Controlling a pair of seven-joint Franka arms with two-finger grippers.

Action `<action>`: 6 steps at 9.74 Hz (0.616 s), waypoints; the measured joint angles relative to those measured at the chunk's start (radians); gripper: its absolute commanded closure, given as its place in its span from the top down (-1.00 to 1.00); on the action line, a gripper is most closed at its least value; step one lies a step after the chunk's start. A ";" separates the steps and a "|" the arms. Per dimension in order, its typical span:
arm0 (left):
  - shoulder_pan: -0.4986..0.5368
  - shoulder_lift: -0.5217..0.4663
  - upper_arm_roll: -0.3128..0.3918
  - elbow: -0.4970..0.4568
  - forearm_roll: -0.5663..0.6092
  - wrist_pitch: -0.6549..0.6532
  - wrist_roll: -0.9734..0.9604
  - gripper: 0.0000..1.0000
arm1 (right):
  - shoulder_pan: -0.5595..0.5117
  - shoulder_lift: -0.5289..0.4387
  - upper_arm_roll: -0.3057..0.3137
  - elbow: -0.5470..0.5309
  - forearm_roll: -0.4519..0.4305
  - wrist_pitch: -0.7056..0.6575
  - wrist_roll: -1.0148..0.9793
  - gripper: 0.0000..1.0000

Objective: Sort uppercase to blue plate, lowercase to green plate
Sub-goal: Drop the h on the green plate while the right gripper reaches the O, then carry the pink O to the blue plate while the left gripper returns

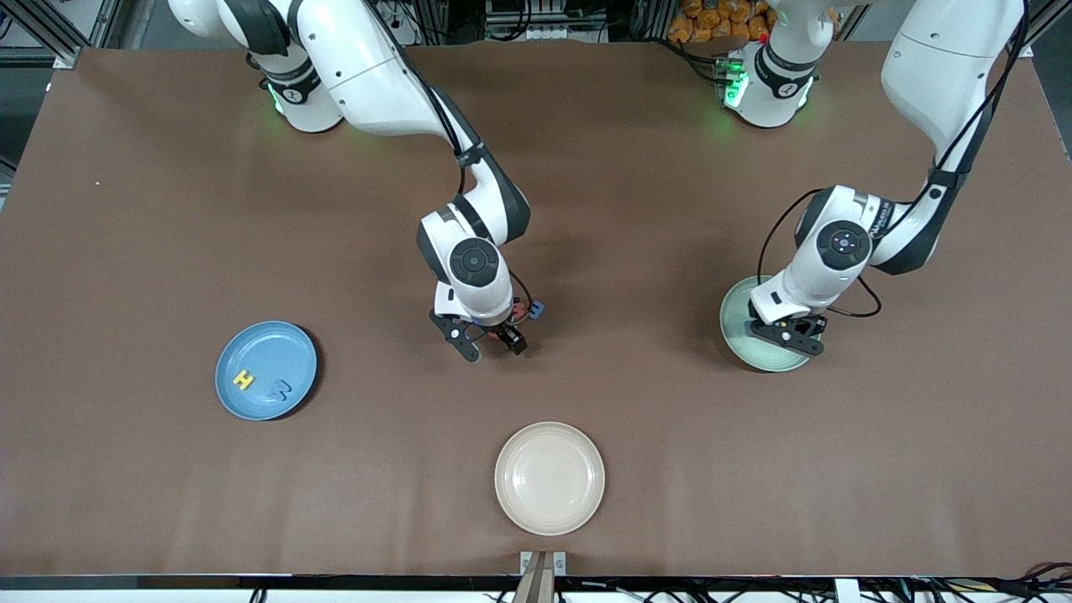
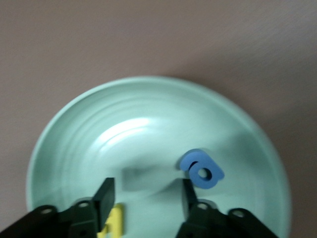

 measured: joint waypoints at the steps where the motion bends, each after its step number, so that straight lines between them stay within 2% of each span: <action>1: -0.003 -0.001 -0.036 0.017 0.000 -0.020 -0.050 0.84 | -0.001 0.000 -0.001 0.000 0.000 0.000 0.001 1.00; 2: -0.005 -0.003 -0.072 0.057 0.000 -0.091 -0.085 0.85 | -0.002 0.000 -0.002 0.000 0.000 0.000 0.002 1.00; 3: -0.006 -0.007 -0.100 0.116 0.000 -0.189 -0.101 0.89 | -0.003 0.000 -0.003 0.000 0.000 0.000 0.003 0.43; 4: -0.007 -0.012 -0.127 0.177 -0.019 -0.270 -0.121 1.00 | -0.003 0.000 -0.003 0.000 0.000 0.000 0.003 -0.55; 5: -0.015 -0.013 -0.151 0.220 -0.045 -0.310 -0.168 1.00 | -0.002 0.000 -0.003 0.000 0.000 0.000 0.004 -1.00; 6: -0.050 -0.001 -0.160 0.249 -0.059 -0.321 -0.248 1.00 | -0.002 -0.001 -0.003 0.003 0.000 0.005 0.005 -1.00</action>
